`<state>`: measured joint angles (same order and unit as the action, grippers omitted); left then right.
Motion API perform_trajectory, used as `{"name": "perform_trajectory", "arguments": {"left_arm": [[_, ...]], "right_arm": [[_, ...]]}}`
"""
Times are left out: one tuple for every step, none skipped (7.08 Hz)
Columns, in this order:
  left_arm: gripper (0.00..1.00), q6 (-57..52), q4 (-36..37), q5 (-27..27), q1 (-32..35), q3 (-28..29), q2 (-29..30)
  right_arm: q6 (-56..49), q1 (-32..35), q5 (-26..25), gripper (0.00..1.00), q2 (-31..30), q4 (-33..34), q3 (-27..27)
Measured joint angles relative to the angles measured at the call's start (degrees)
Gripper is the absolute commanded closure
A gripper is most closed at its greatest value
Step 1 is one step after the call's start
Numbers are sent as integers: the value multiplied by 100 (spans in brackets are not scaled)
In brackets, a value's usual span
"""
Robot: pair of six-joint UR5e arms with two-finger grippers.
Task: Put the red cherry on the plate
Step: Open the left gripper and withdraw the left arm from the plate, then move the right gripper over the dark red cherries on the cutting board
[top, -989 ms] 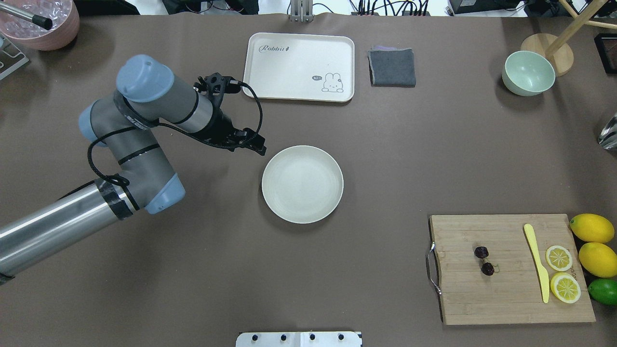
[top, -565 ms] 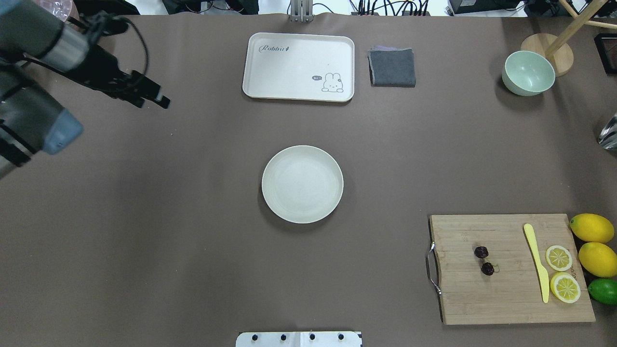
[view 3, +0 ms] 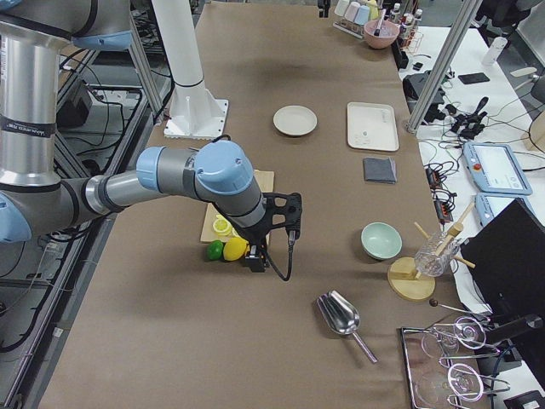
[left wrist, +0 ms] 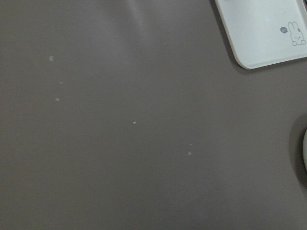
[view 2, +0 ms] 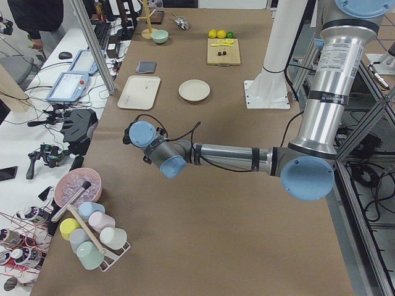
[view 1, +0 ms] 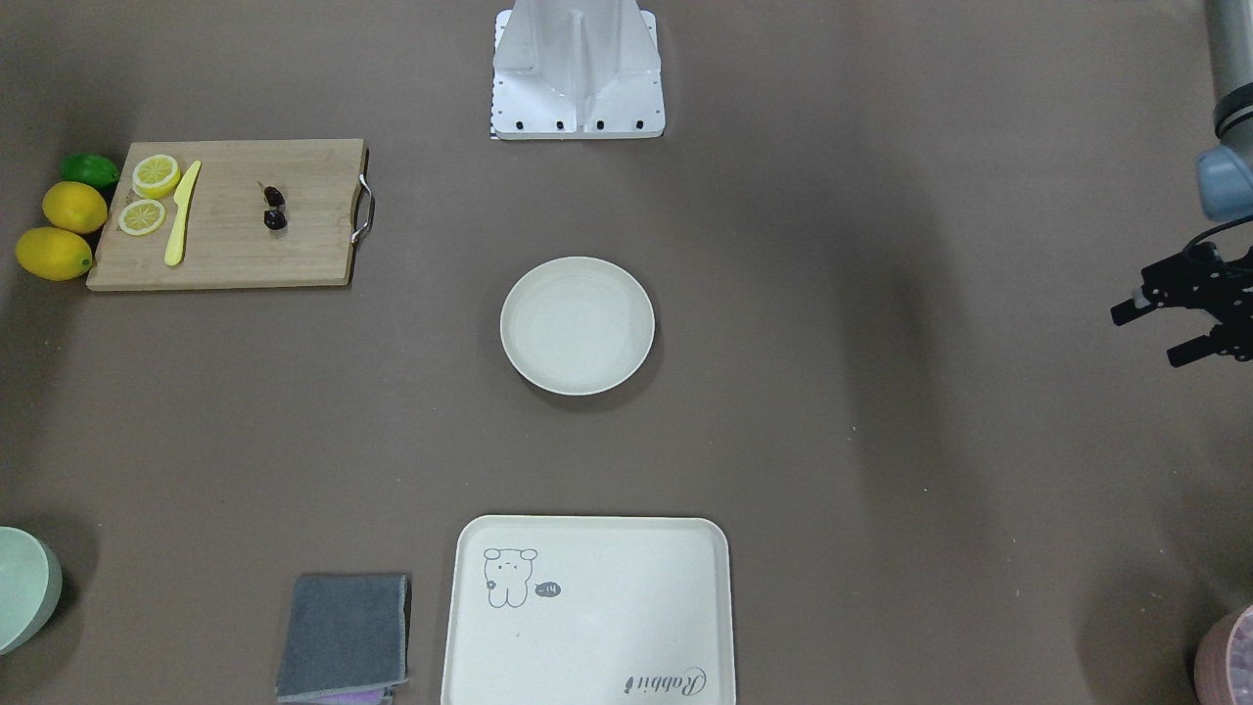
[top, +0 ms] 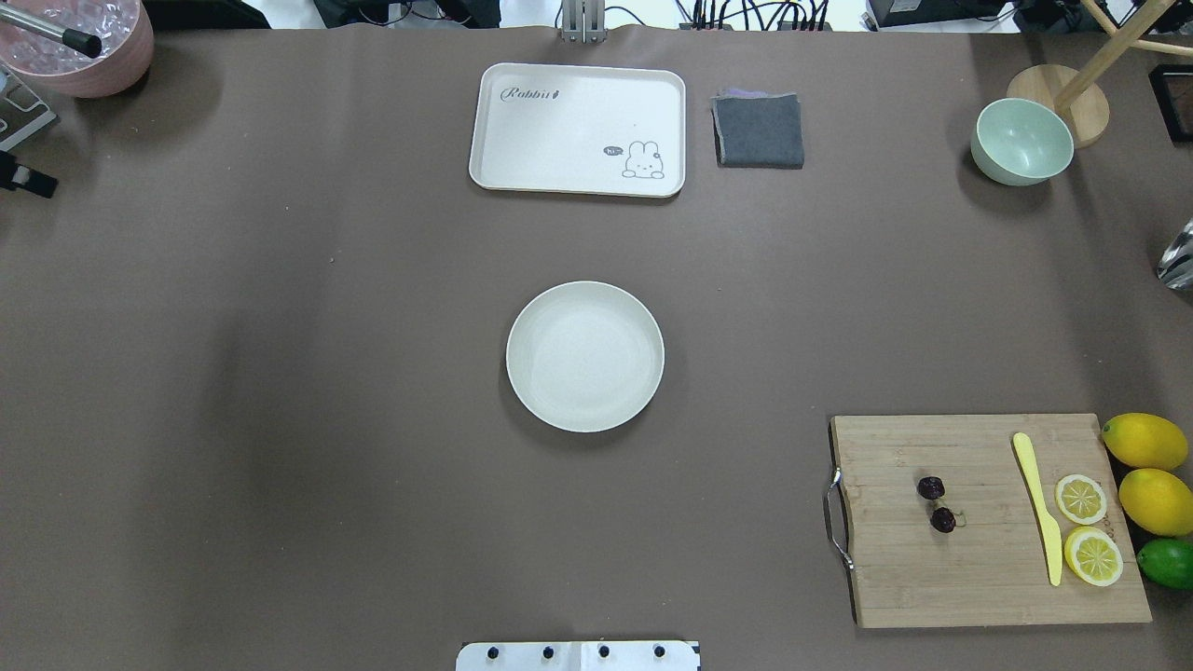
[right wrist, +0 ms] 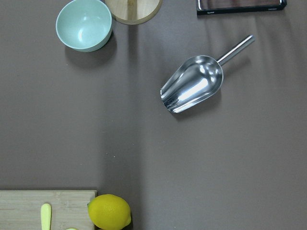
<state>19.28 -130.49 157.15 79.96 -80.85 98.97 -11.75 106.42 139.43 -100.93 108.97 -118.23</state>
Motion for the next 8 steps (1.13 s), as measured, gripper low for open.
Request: {"name": "perform_trajectory", "arguments": {"left_arm": [[2, -310, 16, 165, 219, -33, -266], [2, -555, 21, 300, 364, -73, -467], [2, -689, 22, 387, 453, -152, -627], [2, -740, 23, 424, 496, -247, -743], [2, -749, 28, 437, 515, -306, -801], [2, -746, 42, 439, 521, -329, -819], [2, -737, 56, 432, 522, -338, -823], [2, -722, 63, 412, 514, -341, -826]], "right_arm": [[139, -408, -19, 0, 194, -8, -18], [315, -817, -48, 1, 361, -20, -61], [567, -1199, -89, 0, 482, -30, -172], [1116, -1689, -207, 0, 566, -44, -422], [2099, -2399, -428, 0, 700, -54, -824], [3070, -3144, -677, 1, 883, -58, -1190], [3778, -3805, -971, 1, 1020, -92, -1436], [4369, -4453, -1330, 1, 1063, -248, -1580]]}}
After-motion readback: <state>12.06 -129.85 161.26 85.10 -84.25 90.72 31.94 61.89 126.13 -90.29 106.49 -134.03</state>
